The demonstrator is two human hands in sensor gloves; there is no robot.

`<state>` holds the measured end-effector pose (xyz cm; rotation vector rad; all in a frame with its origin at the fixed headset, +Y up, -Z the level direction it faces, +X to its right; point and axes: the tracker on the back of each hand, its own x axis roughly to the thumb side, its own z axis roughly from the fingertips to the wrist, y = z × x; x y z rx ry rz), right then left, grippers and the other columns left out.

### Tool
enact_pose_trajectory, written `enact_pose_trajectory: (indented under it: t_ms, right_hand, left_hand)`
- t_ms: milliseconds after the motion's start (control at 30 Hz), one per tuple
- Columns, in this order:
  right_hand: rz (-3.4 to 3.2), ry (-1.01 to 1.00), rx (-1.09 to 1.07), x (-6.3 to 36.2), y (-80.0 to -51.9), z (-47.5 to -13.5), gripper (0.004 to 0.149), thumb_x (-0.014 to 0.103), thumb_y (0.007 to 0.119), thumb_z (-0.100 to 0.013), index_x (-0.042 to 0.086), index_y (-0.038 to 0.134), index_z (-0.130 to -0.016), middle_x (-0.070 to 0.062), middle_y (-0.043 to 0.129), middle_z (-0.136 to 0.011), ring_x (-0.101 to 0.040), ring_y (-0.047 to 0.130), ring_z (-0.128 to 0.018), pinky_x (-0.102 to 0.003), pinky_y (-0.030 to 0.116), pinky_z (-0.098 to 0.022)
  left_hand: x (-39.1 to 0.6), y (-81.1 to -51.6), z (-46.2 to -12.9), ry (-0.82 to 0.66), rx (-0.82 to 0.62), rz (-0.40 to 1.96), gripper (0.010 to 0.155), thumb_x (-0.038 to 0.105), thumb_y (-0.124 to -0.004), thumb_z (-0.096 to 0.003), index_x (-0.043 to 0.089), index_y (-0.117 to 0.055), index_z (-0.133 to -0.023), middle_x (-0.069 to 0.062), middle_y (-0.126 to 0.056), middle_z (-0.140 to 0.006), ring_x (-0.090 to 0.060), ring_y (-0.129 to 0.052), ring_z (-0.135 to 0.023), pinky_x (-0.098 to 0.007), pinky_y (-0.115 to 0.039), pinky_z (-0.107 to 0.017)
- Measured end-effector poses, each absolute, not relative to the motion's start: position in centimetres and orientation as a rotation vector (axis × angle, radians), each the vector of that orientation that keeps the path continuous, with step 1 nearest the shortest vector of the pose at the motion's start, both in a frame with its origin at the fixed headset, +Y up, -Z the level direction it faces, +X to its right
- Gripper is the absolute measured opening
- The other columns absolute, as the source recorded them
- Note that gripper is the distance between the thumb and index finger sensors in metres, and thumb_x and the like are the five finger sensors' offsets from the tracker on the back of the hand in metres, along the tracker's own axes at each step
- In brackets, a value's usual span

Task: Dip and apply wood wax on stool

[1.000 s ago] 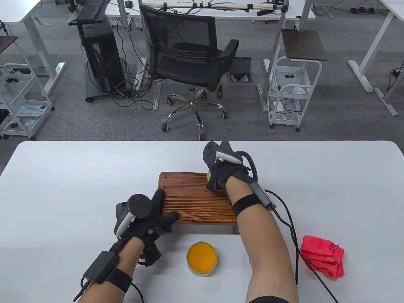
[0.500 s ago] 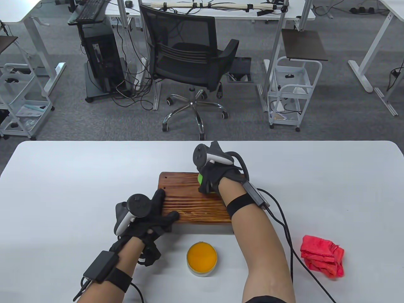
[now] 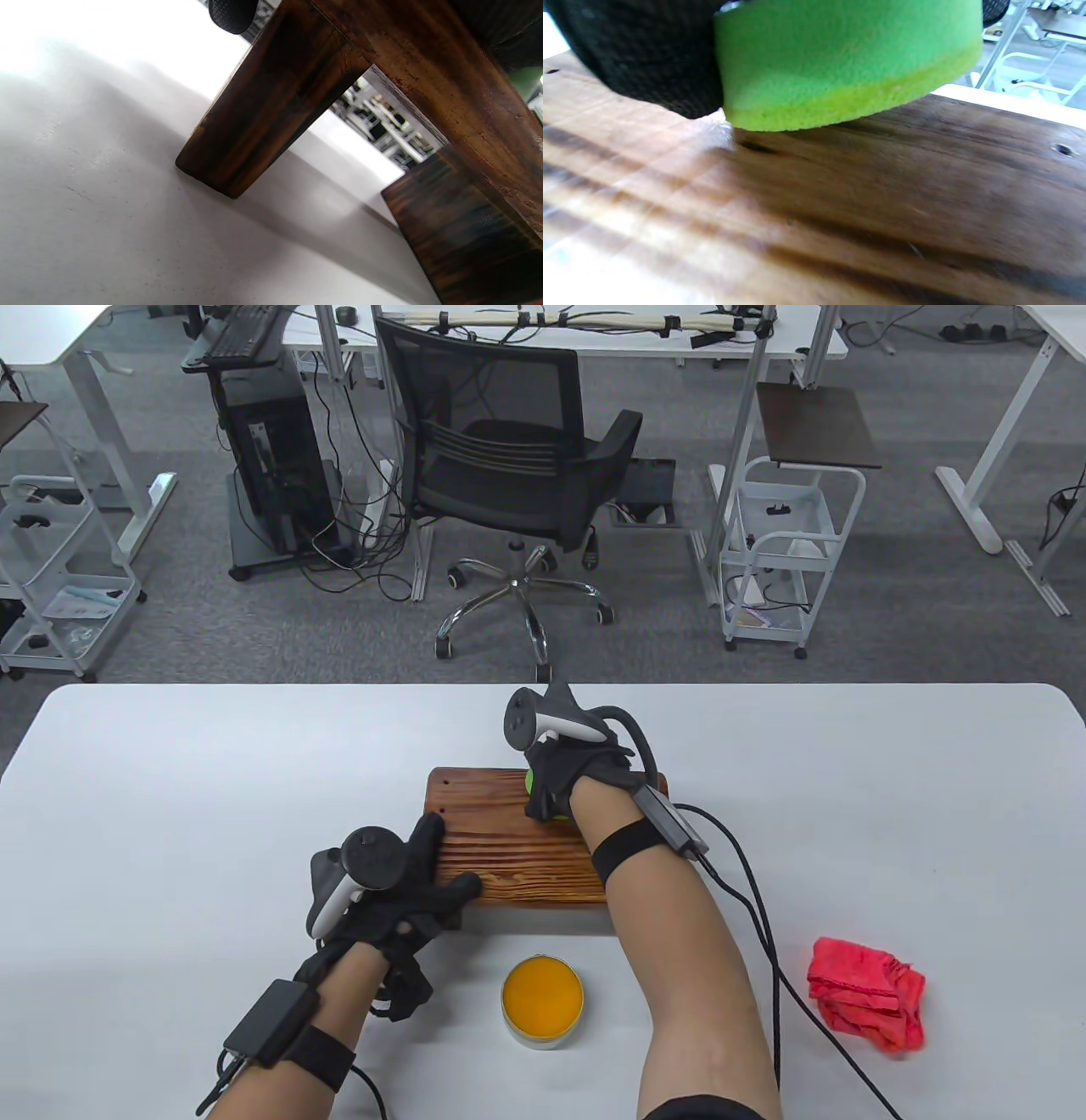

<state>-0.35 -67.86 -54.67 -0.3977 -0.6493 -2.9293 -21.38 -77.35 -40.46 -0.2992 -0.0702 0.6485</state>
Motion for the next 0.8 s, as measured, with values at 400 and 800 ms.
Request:
enact_pose_trajectory:
  t_ms: [400,800]
  right_hand:
    - [-2.969,-0.642,-0.428,-1.6,-68.1,-54.9,0.095,0.058,0.094,-0.038,0.024,0.047,-0.113,-0.012,0.040,-0.122,-0.052,0.046,-0.103,-0.066,0.056,-0.071]
    - [-2.990,-0.567,-0.497,-3.7,-68.5,-54.3,0.094,0.058,0.092,-0.039,0.024,0.045,-0.113,-0.011,0.038,-0.122,-0.053,0.045,-0.103,-0.066,0.055,-0.071]
  left_hand:
    - [-21.4,-77.4,-40.5,-0.073,-0.302,0.648,0.108,0.083,-0.074,-0.0439,0.040,-0.004,-0.115,-0.022,-0.035,-0.125,-0.059,-0.022,-0.109,-0.085,-0.020,-0.067]
    - [-21.4,-77.4,-40.5,-0.074,-0.300,0.646,0.108,0.082,-0.073,-0.0441,0.040,-0.005,-0.115,-0.022,-0.036,-0.125,-0.059,-0.022,-0.109,-0.085,-0.020,-0.067]
